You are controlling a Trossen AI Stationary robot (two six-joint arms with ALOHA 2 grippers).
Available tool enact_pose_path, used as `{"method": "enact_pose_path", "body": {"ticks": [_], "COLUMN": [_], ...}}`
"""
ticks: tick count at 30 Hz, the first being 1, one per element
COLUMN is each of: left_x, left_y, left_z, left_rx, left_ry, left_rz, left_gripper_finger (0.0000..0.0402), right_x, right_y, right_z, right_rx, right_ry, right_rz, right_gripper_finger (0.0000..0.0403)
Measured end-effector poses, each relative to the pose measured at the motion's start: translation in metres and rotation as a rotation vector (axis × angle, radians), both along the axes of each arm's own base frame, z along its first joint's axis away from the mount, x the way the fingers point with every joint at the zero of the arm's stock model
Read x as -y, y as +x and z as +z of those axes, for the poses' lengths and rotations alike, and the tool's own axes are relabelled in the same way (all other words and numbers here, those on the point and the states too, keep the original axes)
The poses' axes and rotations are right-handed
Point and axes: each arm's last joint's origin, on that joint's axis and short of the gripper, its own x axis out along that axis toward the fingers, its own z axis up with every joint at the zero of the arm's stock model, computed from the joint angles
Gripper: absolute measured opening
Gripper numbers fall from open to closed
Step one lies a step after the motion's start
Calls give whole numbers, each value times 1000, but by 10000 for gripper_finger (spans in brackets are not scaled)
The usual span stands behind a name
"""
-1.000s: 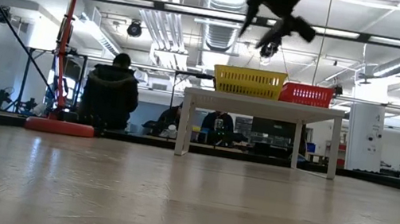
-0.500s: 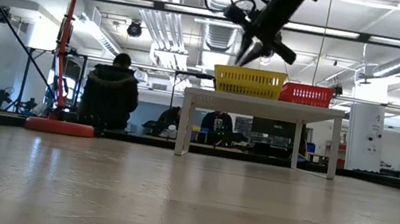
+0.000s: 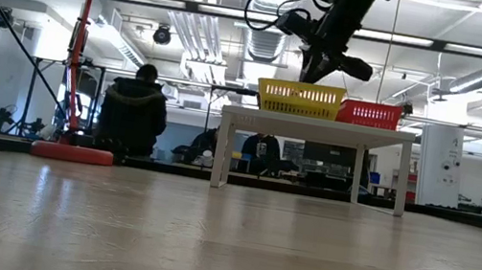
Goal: Pick & Place Office Desk Supplies
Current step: Put the yellow rubber band in the black bin on the shelf
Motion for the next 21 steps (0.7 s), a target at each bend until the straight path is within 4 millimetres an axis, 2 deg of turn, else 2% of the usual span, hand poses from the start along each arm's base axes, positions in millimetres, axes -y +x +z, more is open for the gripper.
{"method": "enact_pose_path", "body": {"ticks": [6, 8, 10, 13, 15, 18, 21], "left_x": [0, 0, 0, 0, 0, 1, 8], "left_y": [0, 0, 0, -1, -5, -10, -13], "left_z": [0, 0, 0, -2, -9, -24, -44], "left_rx": [3, 3, 3, -21, -88, -215, -313], "left_ry": [10, 10, 10, 25, 57, 99, 117], "left_rz": [11, 11, 11, -14, -56, -103, -209], "left_gripper_finger": [125, 125, 125, 125, 125, 125, 125], "right_x": [-3, -7, -19, -48, -71, -111, -155], "right_y": [-1, 1, 4, 8, 13, 18, 19], "right_z": [-3, 4, 21, 49, 62, 67, 64], "right_rx": [-35, -17, 23, 92, 110, 119, 123], "right_ry": [-11, -77, -171, -309, -364, -393, -392], "right_rz": [8, 14, 8, 50, 131, 284, 425], "right_gripper_finger": [8, 8, 8, 8, 8, 8, 8]}}
